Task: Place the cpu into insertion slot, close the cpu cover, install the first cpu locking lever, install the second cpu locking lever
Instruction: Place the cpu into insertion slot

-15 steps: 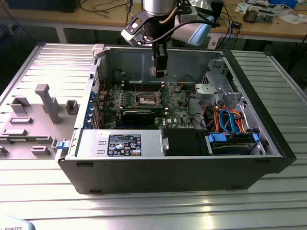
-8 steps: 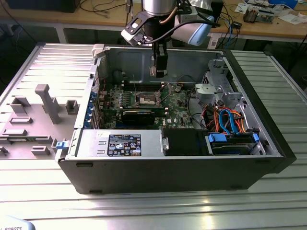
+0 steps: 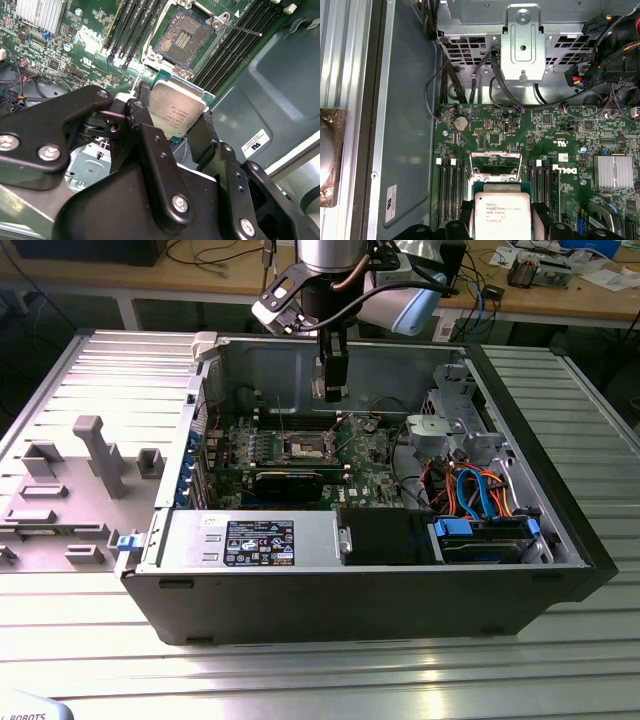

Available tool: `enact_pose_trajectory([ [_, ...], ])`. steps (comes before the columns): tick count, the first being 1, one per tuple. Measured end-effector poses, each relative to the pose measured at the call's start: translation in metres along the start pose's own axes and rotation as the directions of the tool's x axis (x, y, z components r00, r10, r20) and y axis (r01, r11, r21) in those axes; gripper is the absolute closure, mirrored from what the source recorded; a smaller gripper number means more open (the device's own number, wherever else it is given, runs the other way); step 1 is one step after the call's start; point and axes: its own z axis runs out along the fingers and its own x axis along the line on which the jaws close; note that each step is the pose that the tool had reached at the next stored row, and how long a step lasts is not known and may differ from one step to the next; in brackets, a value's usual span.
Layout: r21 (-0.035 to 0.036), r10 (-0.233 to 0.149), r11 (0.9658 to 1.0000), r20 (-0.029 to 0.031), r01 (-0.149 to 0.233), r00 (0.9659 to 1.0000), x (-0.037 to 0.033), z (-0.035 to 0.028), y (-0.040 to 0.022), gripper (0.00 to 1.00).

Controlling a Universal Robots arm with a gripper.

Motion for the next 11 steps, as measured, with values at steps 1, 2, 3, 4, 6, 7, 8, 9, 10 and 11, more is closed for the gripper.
enact_pose_trajectory([
  [1,0.0000,0.000,1.0000,0.0000,0.000,1.0000,0.0000,0.0000,0.0000,0.46],
  [2,0.0000,0.000,1.0000,0.0000,0.000,1.0000,0.0000,0.0000,0.0000,0.46],
  [3,0.0000,0.000,1.0000,0.0000,0.000,1.0000,0.0000,0.0000,0.0000,0.46],
  [4,0.0000,0.000,1.0000,0.0000,0.000,1.0000,0.0000,0.0000,0.0000,0.46],
  [6,0.0000,0.000,1.0000,0.0000,0.000,1.0000,0.0000,0.0000,0.0000,0.46],
  [7,0.0000,0.000,1.0000,0.0000,0.000,1.0000,0.0000,0.0001,0.0000,0.46],
  [8,0.0000,0.001,1.0000,0.0000,-0.001,1.0000,0.0000,0.0003,0.0000,0.46],
  [9,-0.0001,0.002,1.0000,0.0003,-0.002,1.0000,0.0001,0.0005,0.0000,0.46],
  [10,-0.0001,0.004,1.0000,0.0013,-0.004,1.0000,0.0001,0.0010,-0.0001,0.46],
  [11,-0.0002,0.007,1.0000,0.0018,-0.007,1.0000,0.0001,0.0016,-0.0001,0.46],
])
